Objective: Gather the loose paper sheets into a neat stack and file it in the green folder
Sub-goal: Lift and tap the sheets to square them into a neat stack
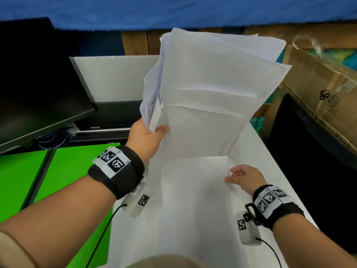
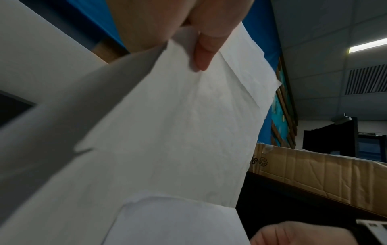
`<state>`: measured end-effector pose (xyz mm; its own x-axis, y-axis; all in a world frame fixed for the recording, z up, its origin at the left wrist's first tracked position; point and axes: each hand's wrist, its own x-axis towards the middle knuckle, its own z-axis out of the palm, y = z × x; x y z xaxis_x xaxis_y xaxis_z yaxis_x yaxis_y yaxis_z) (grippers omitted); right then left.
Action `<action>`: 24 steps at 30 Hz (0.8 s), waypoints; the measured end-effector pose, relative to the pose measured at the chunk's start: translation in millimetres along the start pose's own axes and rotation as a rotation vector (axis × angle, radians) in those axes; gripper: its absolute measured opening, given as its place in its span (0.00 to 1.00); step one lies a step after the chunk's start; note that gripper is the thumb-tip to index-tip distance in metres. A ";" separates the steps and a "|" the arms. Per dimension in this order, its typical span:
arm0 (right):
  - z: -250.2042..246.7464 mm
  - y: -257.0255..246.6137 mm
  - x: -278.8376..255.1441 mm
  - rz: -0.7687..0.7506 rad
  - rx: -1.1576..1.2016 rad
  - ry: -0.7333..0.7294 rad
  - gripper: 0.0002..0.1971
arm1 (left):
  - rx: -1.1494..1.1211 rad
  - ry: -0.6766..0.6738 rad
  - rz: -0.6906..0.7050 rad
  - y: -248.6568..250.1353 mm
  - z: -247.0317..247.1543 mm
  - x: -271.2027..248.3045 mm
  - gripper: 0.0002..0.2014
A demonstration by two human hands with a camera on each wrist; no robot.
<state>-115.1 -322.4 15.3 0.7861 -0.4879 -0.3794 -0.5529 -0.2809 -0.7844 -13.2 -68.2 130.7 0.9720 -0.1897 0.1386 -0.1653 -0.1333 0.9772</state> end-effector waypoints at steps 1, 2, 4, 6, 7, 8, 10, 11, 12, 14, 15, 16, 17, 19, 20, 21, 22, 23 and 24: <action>3.1 0.9 -0.7 0.020 0.000 -0.004 0.18 | -0.008 -0.002 0.002 0.0 -0.4 0.0 0.10; 6.0 1.4 -1.7 0.043 -0.024 -0.039 0.17 | -0.017 -0.004 0.001 0.2 -1.0 0.2 0.10; 10.0 0.9 -4.9 0.033 -0.110 -0.136 0.11 | -0.034 -0.009 -0.005 0.2 -2.4 0.4 0.11; 6.6 -4.7 -9.9 -0.067 -0.098 -0.157 0.09 | -0.042 0.000 -0.008 -1.1 -4.5 1.3 0.12; 1.3 -10.0 -13.7 -0.123 -0.011 -0.144 0.10 | -0.041 0.011 -0.001 -1.8 -5.7 1.5 0.12; -5.9 -15.7 -17.0 -0.176 0.105 -0.115 0.11 | -0.038 0.025 0.011 -2.6 -7.1 1.4 0.12; -23.0 -35.8 -24.2 -0.279 0.315 -0.005 0.12 | -0.039 0.037 0.037 -3.8 -9.9 0.5 0.12; -30.6 -47.0 -26.9 -0.334 0.391 0.057 0.12 | -0.041 0.031 0.046 -3.5 -10.8 -0.3 0.13; -36.7 -56.8 -27.2 -0.393 0.449 0.121 0.12 | -0.041 0.018 0.051 -2.7 -11.3 -1.2 0.14; -42.2 -78.8 -28.4 -0.488 0.523 0.207 0.11 | -0.044 -0.010 0.047 -0.7 -10.6 -2.5 0.15; -41.5 -89.0 -29.0 -0.520 0.531 0.236 0.11 | -0.045 -0.017 0.040 0.1 -9.7 -2.5 0.15; -38.9 -97.7 -29.7 -0.538 0.531 0.259 0.10 | -0.048 -0.023 0.030 1.3 -8.9 -3.0 0.14; -34.6 -104.7 -30.1 -0.543 0.533 0.293 0.09 | -0.058 -0.030 0.018 1.6 -8.4 -3.0 0.14; -26.5 -111.6 -28.0 -0.546 0.502 0.398 0.06 | -0.078 -0.051 -0.010 2.1 -7.9 -3.4 0.14; -21.9 -114.6 -30.3 -0.551 0.477 0.430 0.05 | -0.080 -0.062 -0.025 2.0 -8.3 -3.6 0.14; -18.5 -115.8 -31.0 -0.556 0.458 0.440 0.07 | -0.082 -0.073 -0.035 0.8 -8.9 -3.4 0.14; -15.5 -116.6 -31.5 -0.552 0.476 0.417 0.10 | -0.080 -0.081 -0.050 0.0 -9.5 -3.6 0.13; -12.8 -116.7 -30.6 -0.536 0.520 0.379 0.12 | -0.074 -0.084 -0.067 -0.8 -10.1 -3.6 0.13; -11.2 -117.1 -29.9 -0.513 0.578 0.333 0.15 | -0.073 -0.088 -0.082 -1.8 -11.0 -3.7 0.13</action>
<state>-76.9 -284.2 124.0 0.7285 -0.6593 0.1860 0.1505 -0.1108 -0.9824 -14.6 -56.6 130.2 0.9627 -0.2664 0.0462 -0.0701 -0.0809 0.9943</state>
